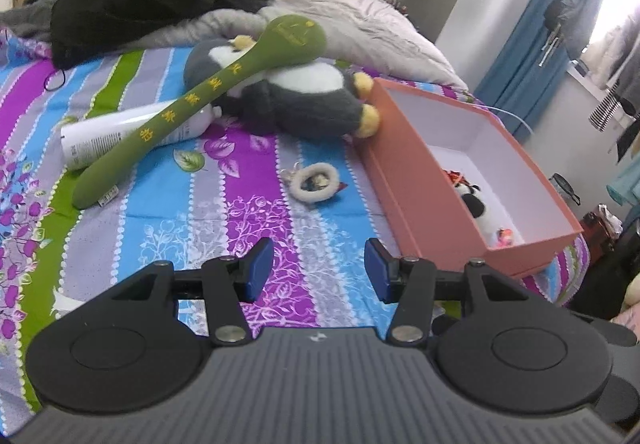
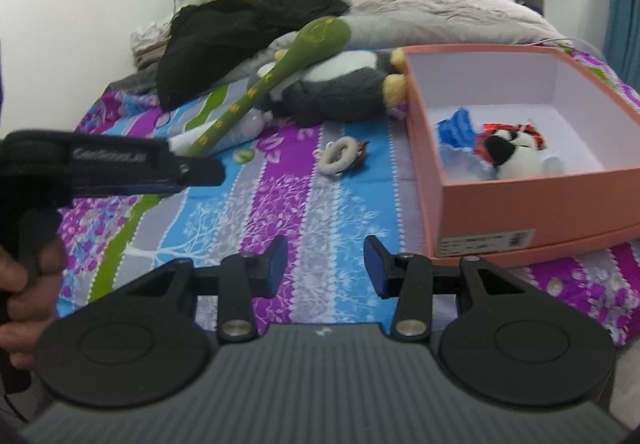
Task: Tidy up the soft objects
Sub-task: 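Move both grippers back from the box toward the white ring and candy packet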
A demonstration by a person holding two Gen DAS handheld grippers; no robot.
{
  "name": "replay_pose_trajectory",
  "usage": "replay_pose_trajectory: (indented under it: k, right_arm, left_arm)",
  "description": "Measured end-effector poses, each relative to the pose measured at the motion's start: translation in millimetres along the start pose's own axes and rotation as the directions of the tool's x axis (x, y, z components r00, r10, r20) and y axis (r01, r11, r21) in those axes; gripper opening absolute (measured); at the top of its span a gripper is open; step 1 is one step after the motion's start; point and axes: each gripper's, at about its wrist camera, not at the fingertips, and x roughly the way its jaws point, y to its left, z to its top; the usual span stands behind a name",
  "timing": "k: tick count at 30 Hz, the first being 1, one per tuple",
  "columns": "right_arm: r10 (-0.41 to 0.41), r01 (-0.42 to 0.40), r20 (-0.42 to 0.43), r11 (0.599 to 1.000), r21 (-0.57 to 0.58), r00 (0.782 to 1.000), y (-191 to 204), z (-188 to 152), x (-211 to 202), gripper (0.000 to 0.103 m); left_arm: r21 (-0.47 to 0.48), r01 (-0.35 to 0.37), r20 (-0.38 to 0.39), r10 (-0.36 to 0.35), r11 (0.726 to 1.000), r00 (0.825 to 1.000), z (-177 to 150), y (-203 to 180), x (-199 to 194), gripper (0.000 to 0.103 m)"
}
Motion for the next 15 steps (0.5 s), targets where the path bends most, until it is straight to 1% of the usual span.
replay_pose_trajectory:
  k: [5, 8, 15]
  right_arm:
    - [-0.006, 0.005, -0.023, 1.0, -0.009, 1.0, 4.0, 4.1, 33.4, 0.045]
    - [-0.032, 0.031, -0.023, 0.999, -0.039, 0.999, 4.2, 8.2, 54.7, 0.045]
    - [-0.095, 0.092, -0.029, 0.99, -0.103, 0.995, 2.0, 18.9, 111.2, 0.044]
  left_arm:
    - [-0.037, 0.007, -0.017, -0.008, 0.999, 1.0, 8.4, 13.8, 33.7, 0.056]
    - [-0.06, 0.032, -0.036, -0.034, 0.998, 0.999, 15.0, 19.4, 56.1, 0.056]
    - [-0.117, 0.063, -0.094, -0.075, 0.991, 0.993, 30.0, 31.1, 117.4, 0.055]
